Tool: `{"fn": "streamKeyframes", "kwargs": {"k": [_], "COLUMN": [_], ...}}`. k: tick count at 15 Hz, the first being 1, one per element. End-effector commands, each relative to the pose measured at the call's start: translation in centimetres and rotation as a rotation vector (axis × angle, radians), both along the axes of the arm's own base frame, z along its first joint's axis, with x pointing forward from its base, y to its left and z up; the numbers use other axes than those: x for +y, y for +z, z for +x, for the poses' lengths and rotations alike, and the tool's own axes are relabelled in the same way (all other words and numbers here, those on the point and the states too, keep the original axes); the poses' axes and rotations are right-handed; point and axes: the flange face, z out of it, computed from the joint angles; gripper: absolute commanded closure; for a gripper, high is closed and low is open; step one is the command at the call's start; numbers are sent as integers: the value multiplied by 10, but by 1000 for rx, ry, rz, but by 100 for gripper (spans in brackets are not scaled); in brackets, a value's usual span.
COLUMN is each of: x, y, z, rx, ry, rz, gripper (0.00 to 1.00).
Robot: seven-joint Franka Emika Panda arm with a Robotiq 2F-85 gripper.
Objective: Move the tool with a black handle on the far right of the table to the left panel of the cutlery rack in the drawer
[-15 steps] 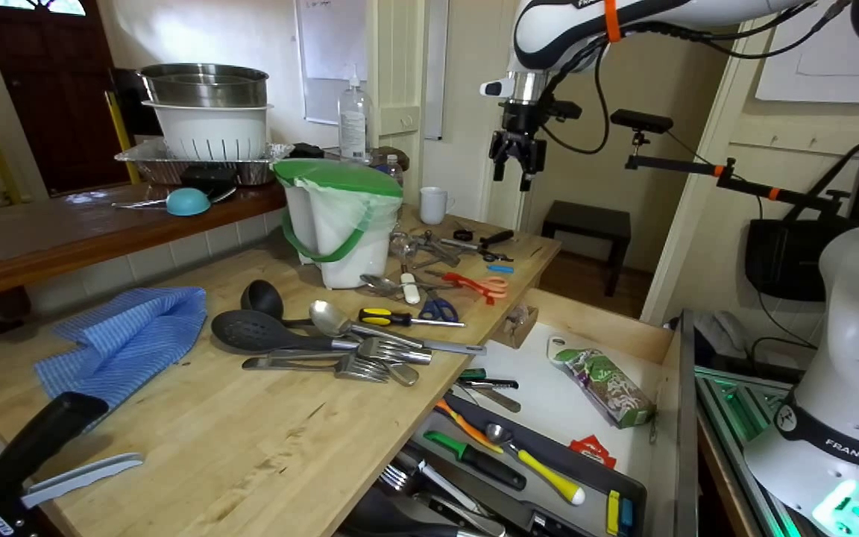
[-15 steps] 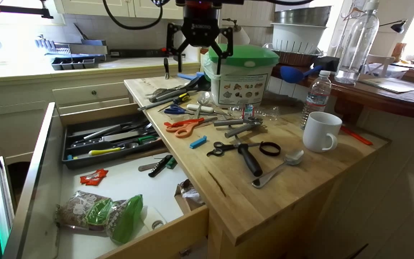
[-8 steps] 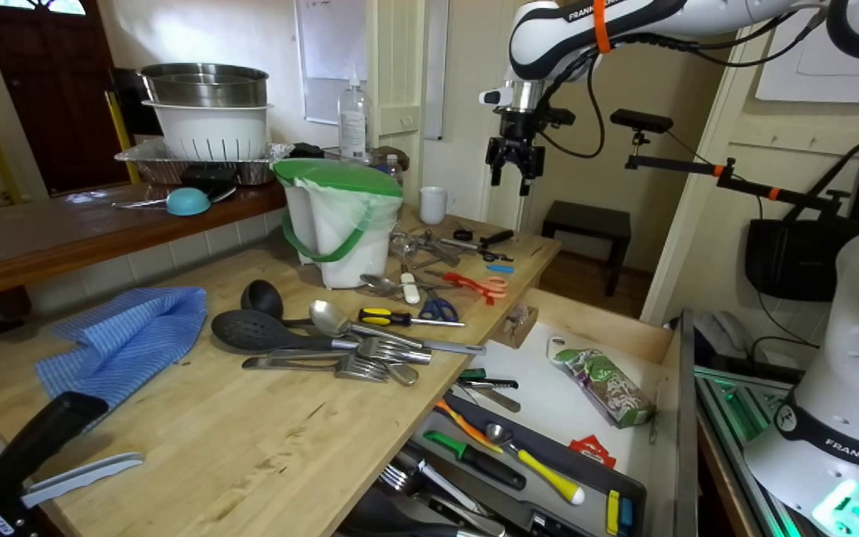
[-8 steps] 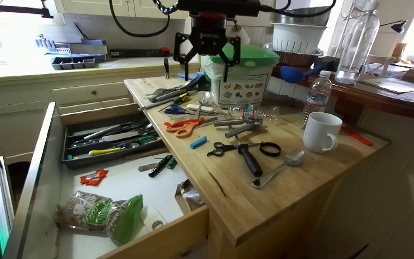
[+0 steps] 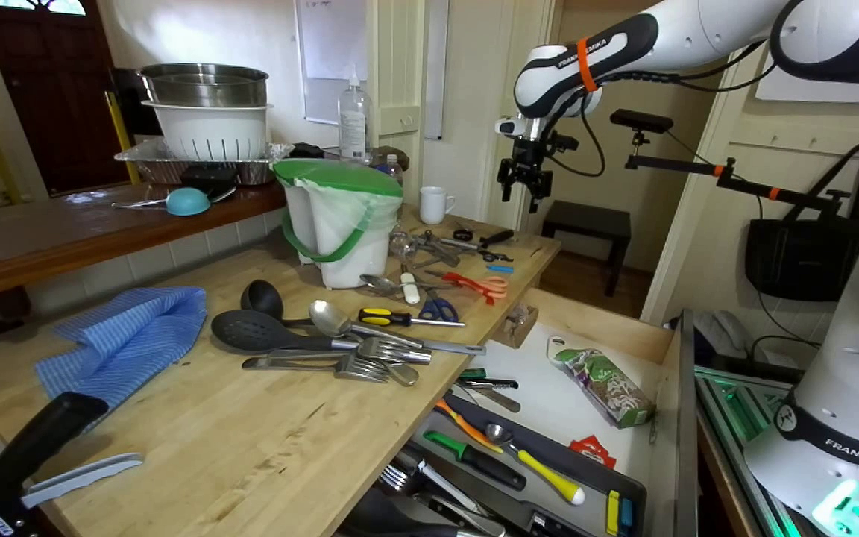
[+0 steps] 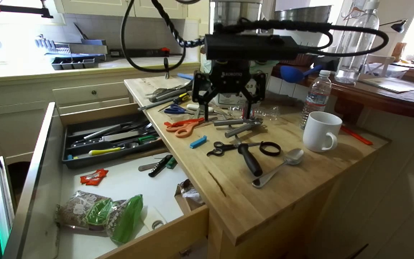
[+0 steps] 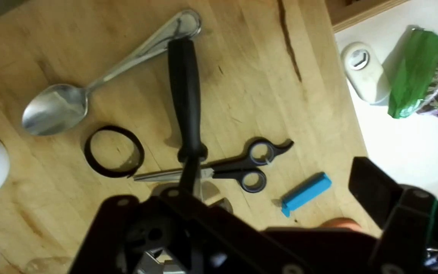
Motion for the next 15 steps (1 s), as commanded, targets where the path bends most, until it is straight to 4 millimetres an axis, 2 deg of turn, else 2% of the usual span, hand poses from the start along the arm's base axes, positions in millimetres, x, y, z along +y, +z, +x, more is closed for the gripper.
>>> {"fn": "streamKeyframes", "kwargs": {"k": [1,4,5,7,8,10,15], "x": [4,16,15,21,16,3,-17], "y": [-28,-50,-40,-47,-41,-45,-71], "z": [32,55,41,47,45,47,57], "rx": [-30,1,-18,-10,-39,-41,-62], "ry": [-31,-46,-25,-21,-31,-36,-72], "rz": [-70,-119,-84,-80,-97,-27,36], "gripper": [0,0,0,0,0,0,0]}}
